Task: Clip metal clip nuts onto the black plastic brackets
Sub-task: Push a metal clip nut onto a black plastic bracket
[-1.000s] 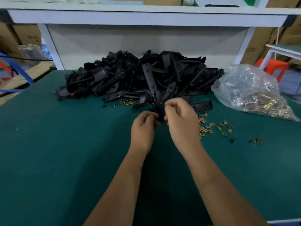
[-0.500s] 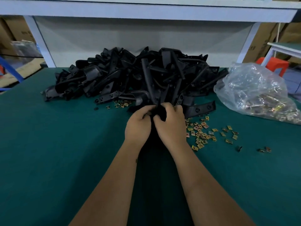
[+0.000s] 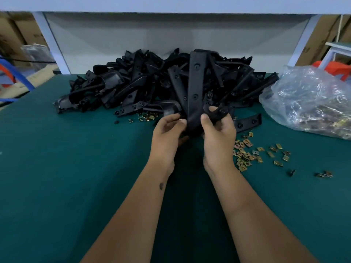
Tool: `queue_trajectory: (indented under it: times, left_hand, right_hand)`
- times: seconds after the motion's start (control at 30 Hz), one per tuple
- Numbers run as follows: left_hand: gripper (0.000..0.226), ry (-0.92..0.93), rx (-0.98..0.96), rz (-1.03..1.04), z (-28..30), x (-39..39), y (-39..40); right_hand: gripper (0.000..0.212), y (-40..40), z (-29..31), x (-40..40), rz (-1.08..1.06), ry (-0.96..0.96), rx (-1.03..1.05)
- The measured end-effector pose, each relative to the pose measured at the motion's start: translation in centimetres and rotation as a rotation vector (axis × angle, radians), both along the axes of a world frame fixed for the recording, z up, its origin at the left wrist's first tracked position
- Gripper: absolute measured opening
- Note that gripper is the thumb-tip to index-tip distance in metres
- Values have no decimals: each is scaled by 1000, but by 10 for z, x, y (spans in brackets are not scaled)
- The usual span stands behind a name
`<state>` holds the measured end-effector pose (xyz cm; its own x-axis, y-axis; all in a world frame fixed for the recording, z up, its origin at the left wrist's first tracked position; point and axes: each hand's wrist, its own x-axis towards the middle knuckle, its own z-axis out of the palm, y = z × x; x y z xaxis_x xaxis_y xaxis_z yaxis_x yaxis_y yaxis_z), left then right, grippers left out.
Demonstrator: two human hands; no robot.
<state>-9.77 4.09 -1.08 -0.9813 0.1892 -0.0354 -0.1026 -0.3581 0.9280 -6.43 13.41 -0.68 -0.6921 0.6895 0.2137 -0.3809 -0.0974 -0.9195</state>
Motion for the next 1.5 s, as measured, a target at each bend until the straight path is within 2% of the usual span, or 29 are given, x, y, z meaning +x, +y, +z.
queue_trajectory:
  times: [0.07, 0.13, 0.23, 0.33, 0.47, 0.57, 0.7, 0.77, 0.87, 0.93, 1.0, 1.23, 1.37, 1.5]
  left_hand:
    - [9, -47, 45, -22, -1, -1, -3]
    - [16, -42, 41, -79, -2, 0, -5]
    - [15, -31, 27, -146, -1, 3, -6]
    - [16, -84, 92, -130, -2, 1, -9]
    - [15, -159, 281, -84, -4, -5, -13]
    - [7, -186, 318, -41, -5, -9, -14]
    - [8, -201, 317, -69, -7, -14, -12]
    - [9, -201, 310, -83, -7, -15, -10]
    - [8, -188, 246, -85, -8, -16, -6]
    - [8, -173, 206, -76, -9, -16, -3]
    - [9, -168, 197, -63, -10, -17, -1]
    - [11, -198, 267, -28, -12, -19, -5]
    - [12, -232, 307, -9, -11, -19, -5]
    - [12, -213, 308, 14, -11, -18, -4]
  right_hand:
    - [17, 3, 2, 0, 117, 13, -236]
    - [12, 4, 3, 1, 252, 34, -373]
    - [8, 2, 3, 3, 380, 0, -305]
    - [11, -3, 3, 5, 416, -55, -79]
    - [13, -4, 8, 9, 210, -189, 250]
    - [18, 11, 16, 22, -32, -273, 509]
    - [20, 52, 21, 57, -312, -367, 609]
    - [22, 81, 18, 81, -397, -488, 725]
    - [50, 126, 11, 116, -487, -839, 837]
    - [58, 141, 3, 130, -449, -1099, 781]
    - [65, 142, -6, 131, -316, -1229, 772]
    - [78, 117, -13, 86, -49, -1092, 1054]
    - [91, 97, -13, 66, 32, -1050, 1072]
    - [109, 64, -15, 33, 37, -1093, 1102]
